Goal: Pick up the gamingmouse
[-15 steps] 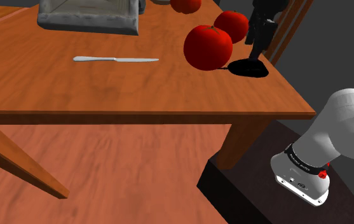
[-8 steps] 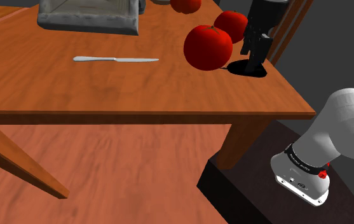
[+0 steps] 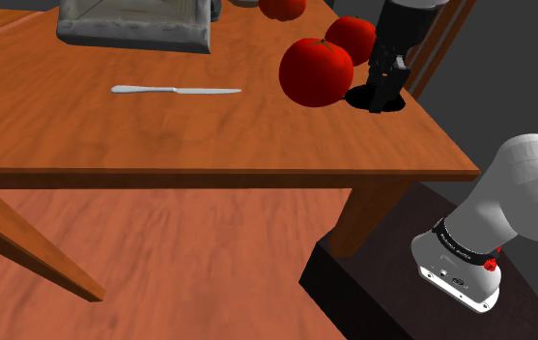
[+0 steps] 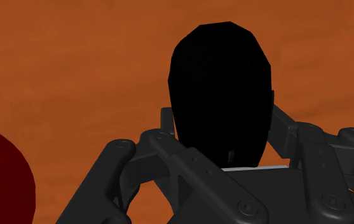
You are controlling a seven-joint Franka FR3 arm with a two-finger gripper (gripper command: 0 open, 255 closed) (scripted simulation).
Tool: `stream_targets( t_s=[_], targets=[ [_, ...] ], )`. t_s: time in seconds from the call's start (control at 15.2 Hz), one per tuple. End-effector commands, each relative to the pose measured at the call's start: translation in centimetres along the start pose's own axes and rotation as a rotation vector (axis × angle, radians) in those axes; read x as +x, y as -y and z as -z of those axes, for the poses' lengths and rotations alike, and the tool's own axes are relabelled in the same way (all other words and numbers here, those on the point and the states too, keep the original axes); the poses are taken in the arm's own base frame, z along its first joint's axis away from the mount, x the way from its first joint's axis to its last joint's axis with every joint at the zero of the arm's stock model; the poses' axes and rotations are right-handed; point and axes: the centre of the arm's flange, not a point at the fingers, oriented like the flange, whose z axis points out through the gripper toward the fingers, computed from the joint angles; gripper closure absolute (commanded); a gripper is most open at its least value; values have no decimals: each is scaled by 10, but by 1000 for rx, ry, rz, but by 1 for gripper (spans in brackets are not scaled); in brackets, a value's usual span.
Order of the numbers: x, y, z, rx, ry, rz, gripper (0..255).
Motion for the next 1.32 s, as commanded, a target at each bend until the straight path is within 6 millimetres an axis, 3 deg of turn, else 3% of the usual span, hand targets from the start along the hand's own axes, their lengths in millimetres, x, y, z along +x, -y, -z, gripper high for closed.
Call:
stream_targets(
  t_s=[0.0,0.2,1.25],
  targets=[
    [0,0,-2,2,4,0,255],
    [1,-1,-2,2,5,0,255],
    [-2,-7,77,2,5,0,255]
  ],
)
